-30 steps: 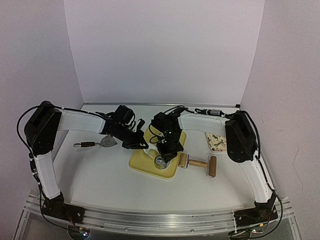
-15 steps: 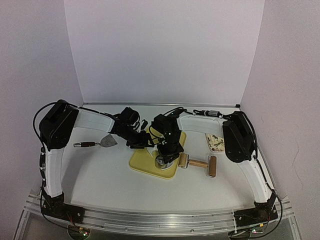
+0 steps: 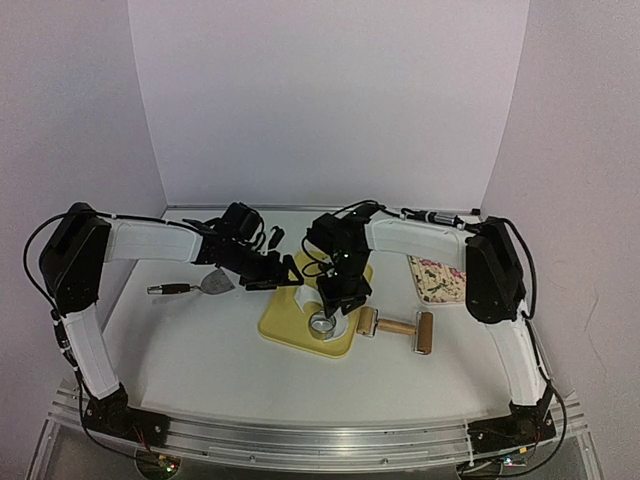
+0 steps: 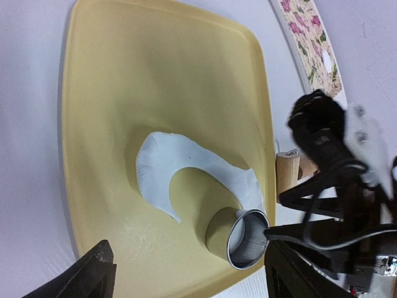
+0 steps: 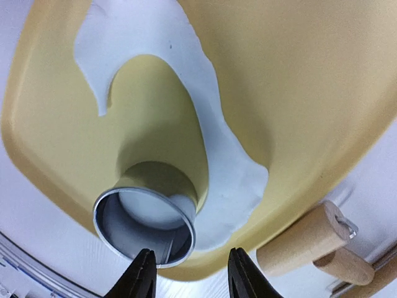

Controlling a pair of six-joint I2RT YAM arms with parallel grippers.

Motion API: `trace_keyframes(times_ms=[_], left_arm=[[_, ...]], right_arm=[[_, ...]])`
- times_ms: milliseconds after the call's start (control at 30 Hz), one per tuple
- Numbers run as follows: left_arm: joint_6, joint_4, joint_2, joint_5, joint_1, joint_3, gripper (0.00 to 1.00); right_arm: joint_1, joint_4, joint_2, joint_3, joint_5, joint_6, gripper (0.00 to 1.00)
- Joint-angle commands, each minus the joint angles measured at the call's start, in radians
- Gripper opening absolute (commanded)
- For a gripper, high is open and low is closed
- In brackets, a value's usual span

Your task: Roll out the dumpling wrappers from the dough

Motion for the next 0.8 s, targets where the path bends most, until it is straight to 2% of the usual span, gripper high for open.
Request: trace_keyframes(times_ms=[0,133,400,567,767], left_arm=[[0.007,-0.025,-0.04,0.006,-0.021,-0.021,0.83],[-0.037,-0.046,-0.043,-0.031,-0.03,-0.032,0.82],[-0.169,0.019,-0.076,-0.08,-0.029,-0.084,0.82],[-0.183,0.016,-0.104,-0.086,-0.029,-0.112,0.82],[-0.161,-0.023,-0.103,-0.067,-0.03,-0.093,0.83]], right_arm=[[-0.03,-0.016,-0.143,-0.034,-0.002,0.011,0.44],[-0.062,-0.01,-0.135,-0.01,0.002,-0.059,0.47],[-0.084,-0.009,0.066,0.237,0.022,-0.222,0.56],[-0.084,-0.008,0.138,0.28,-0.004,-0.273,0.55],[-0.084,0.002,0.152,0.237,-0.05,-0.309,0.46]])
